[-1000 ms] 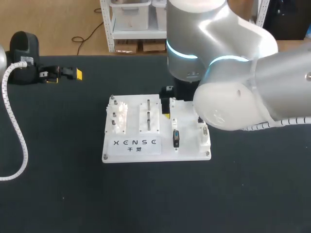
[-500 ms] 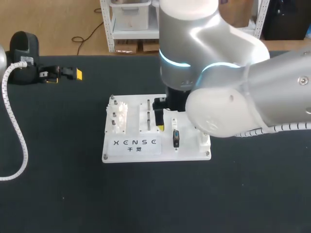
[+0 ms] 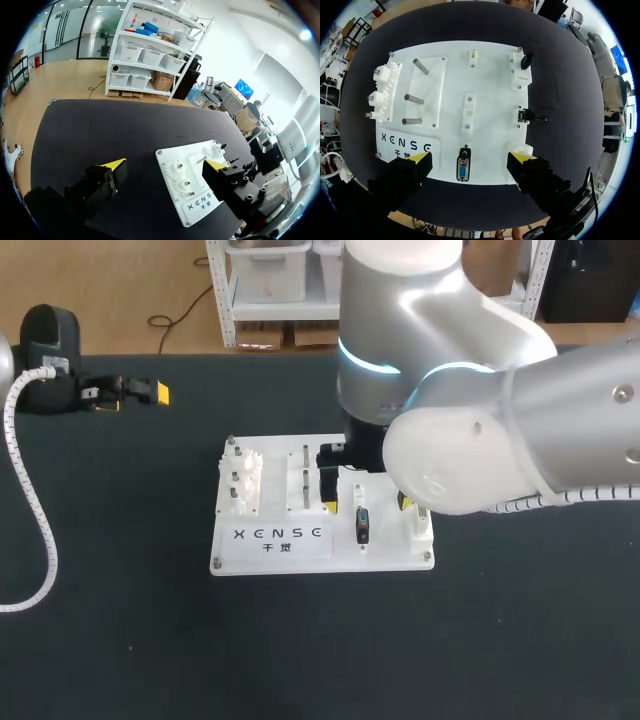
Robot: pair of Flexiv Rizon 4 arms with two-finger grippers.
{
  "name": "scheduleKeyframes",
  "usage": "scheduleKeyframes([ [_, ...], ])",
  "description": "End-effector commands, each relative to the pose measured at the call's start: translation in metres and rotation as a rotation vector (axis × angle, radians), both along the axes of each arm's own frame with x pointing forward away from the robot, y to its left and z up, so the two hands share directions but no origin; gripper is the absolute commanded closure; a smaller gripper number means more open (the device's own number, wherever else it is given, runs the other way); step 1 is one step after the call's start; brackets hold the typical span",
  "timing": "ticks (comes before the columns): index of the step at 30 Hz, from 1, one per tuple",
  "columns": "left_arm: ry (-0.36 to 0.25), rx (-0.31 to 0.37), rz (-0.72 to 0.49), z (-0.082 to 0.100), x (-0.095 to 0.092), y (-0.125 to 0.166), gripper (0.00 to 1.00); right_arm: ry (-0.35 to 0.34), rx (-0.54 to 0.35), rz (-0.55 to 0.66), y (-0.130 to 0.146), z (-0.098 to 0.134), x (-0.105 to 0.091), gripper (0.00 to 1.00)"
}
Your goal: Insert the USB connector, Ethernet cable, and multi-pin plug into their matching sockets one by one.
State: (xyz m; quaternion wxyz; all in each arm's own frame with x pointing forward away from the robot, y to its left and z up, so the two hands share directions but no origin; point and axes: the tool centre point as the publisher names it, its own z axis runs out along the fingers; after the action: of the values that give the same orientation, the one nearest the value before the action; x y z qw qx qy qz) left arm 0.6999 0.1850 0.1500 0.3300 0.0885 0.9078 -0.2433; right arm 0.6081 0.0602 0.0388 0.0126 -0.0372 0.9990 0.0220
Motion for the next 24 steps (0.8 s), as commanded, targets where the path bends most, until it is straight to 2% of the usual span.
scheduleKeyframes([
  [1, 0.000, 0.000, 0.000, 0.000, 0.000, 0.000, 0.00, 0.000, -0.002, -0.001, 0.001, 0.000, 0.000, 0.00],
  [8, 0.000, 0.000, 0.000, 0.000, 0.000, 0.000, 0.00, 0.000, -0.002, -0.001, 0.001, 0.000, 0.000, 0.00],
  [11, 0.000, 0.000, 0.000, 0.000, 0.000, 0.000, 0.00, -0.019, -0.047, 0.020, 0.002, -0.006, -0.006, 0.00],
  [14, 0.000, 0.000, 0.000, 0.000, 0.000, 0.000, 0.00, -0.034, -0.056, 0.007, 0.003, -0.007, -0.008, 0.00],
  [24, 0.000, 0.000, 0.000, 0.000, 0.000, 0.000, 0.00, -0.033, -0.037, -0.042, 0.004, -0.008, -0.012, 0.00],
])
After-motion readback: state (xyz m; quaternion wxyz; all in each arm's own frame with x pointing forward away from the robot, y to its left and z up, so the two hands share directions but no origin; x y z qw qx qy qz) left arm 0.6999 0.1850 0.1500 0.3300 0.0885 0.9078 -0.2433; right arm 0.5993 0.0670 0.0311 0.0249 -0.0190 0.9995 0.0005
